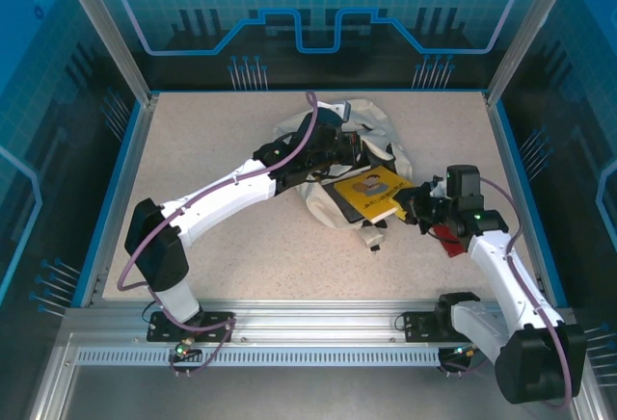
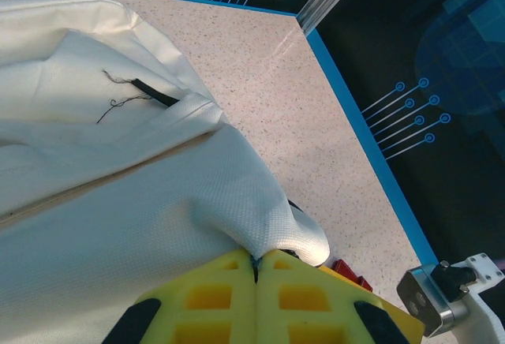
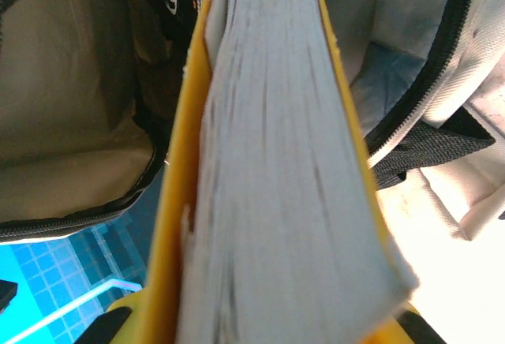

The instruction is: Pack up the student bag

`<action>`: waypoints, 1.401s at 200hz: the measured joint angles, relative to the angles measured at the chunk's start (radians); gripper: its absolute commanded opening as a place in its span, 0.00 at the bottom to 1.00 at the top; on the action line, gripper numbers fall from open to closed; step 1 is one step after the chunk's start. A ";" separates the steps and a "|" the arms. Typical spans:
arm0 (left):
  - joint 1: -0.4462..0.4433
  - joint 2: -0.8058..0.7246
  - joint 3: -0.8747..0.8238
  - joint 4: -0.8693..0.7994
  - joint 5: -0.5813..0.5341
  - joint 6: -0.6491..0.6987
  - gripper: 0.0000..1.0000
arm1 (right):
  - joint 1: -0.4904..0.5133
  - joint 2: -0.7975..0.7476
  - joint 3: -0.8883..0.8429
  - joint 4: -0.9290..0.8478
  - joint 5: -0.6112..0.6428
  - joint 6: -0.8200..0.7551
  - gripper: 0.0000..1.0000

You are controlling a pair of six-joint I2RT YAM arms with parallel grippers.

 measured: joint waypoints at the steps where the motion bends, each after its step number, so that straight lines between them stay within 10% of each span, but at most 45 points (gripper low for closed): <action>1: 0.000 0.000 0.000 0.000 0.000 0.000 0.00 | 0.001 -0.002 0.000 0.003 0.000 0.002 0.01; 79: 0.000 -0.009 -0.009 0.003 0.000 0.000 0.00 | 0.040 0.010 0.028 0.204 0.034 0.054 0.01; 223: 0.000 -0.009 -0.009 0.002 -0.005 -0.011 0.00 | 0.194 0.597 0.063 0.664 0.265 0.150 0.02; 280: 0.002 -0.009 -0.009 0.001 -0.013 -0.015 0.00 | 0.224 0.790 0.169 0.836 0.296 0.193 0.18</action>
